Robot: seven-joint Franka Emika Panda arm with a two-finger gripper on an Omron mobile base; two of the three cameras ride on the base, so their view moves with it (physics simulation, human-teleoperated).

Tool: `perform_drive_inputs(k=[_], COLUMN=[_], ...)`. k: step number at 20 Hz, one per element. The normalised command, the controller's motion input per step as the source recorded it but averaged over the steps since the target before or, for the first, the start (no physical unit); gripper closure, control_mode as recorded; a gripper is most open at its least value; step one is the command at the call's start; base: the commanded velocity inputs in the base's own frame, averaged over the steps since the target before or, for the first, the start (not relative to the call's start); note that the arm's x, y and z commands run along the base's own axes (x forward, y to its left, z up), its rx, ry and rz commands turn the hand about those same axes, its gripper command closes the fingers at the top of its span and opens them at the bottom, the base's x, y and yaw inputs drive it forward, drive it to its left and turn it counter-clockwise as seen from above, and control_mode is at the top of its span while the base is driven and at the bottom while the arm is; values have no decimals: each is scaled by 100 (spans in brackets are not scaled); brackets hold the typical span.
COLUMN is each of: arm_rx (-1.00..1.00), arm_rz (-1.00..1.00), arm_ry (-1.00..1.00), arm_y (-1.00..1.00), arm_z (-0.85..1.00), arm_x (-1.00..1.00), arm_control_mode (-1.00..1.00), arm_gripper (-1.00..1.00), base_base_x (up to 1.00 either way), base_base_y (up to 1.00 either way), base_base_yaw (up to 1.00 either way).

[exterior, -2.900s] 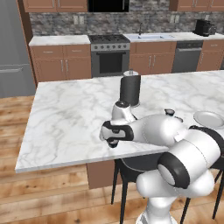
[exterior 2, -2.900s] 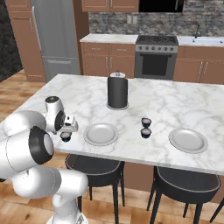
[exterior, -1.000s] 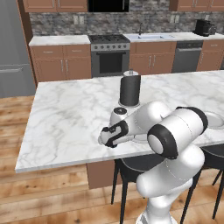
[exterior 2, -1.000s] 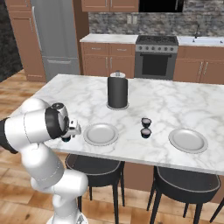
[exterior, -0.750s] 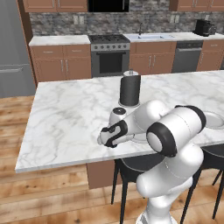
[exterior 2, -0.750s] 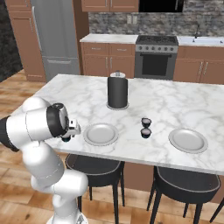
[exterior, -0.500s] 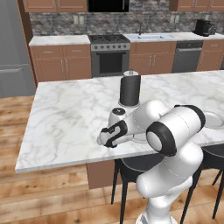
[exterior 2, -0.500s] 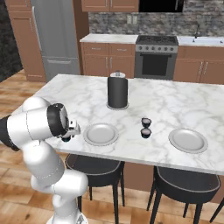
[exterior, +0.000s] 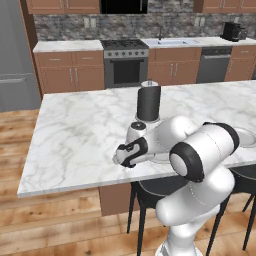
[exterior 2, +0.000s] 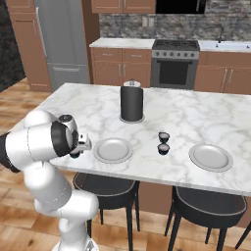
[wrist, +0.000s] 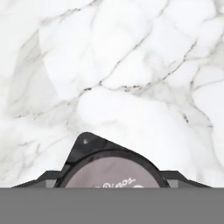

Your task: Place two yogurt containers on each plate.

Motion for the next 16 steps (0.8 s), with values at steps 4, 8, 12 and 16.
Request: perform_drive_inputs(k=[4,8,12,16], arm_rx=[0,0,0,0], arm_rz=[-3,0,0,-2], arm_ry=[0,0,2,1], arm_y=[-37,-56,-54,-66], arm_z=[36,41,31,6], arm_x=[0,1,3,14], arm_control_mode=[-100,-100,-100,-100], arm_gripper=[100,100,100,100], base_base_x=[0,0,0,0], base_base_y=[0,0,0,0], base_base_yaw=[0,0,0,0])
